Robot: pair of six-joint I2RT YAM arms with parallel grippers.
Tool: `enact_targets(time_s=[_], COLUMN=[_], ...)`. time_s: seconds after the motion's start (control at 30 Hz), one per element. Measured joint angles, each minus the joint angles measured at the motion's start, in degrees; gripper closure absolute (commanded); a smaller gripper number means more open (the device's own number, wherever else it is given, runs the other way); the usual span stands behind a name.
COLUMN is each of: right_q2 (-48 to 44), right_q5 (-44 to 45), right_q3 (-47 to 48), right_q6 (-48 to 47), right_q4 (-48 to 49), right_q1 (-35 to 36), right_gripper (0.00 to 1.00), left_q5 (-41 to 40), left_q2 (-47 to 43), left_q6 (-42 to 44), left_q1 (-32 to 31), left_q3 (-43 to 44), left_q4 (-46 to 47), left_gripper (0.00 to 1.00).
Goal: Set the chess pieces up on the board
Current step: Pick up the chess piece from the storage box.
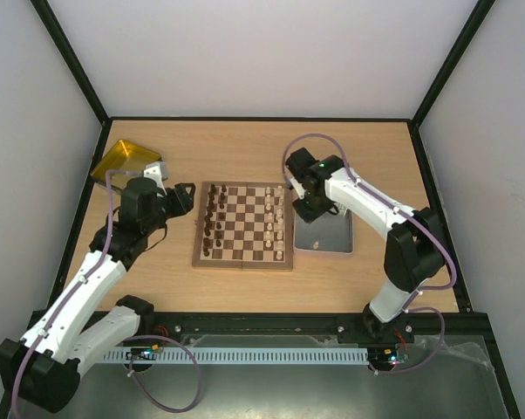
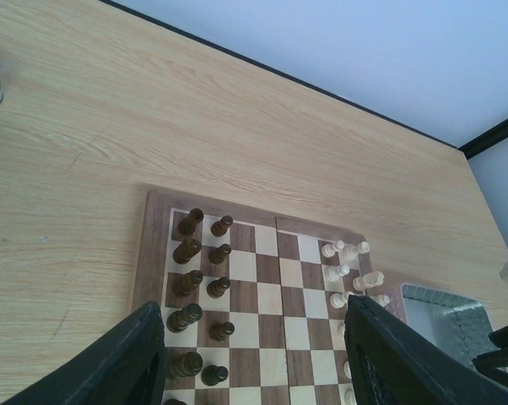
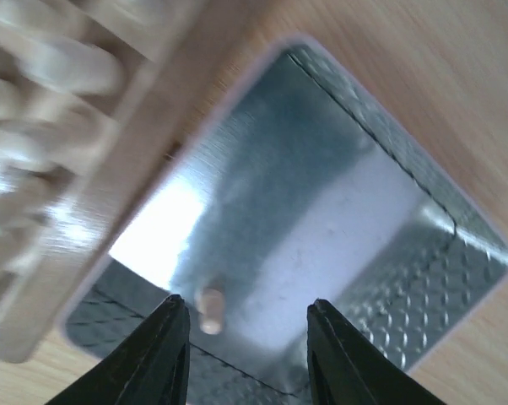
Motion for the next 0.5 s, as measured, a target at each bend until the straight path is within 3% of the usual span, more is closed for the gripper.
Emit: enact_targets(time_s=[0.27,0.5], right_q2=[0.4,1.5], right_q5=[-1.7,-7.4], right_q3=[-7.5,-8.8], right_q6=[-0.5,-0.5], right_q4=[1.3,3.0], right_q1=[-8.3,-9.9], right_gripper=[0.63,0.63], left_q5=[2.1,3.8], left_q2=[3.7,4.9], left_q6=[0.0,0.0], left_q1=[0.0,0.7], left_q3=[0.0,0.0], left_q4=[1.2,1.8], left_gripper=[0.42,0.42])
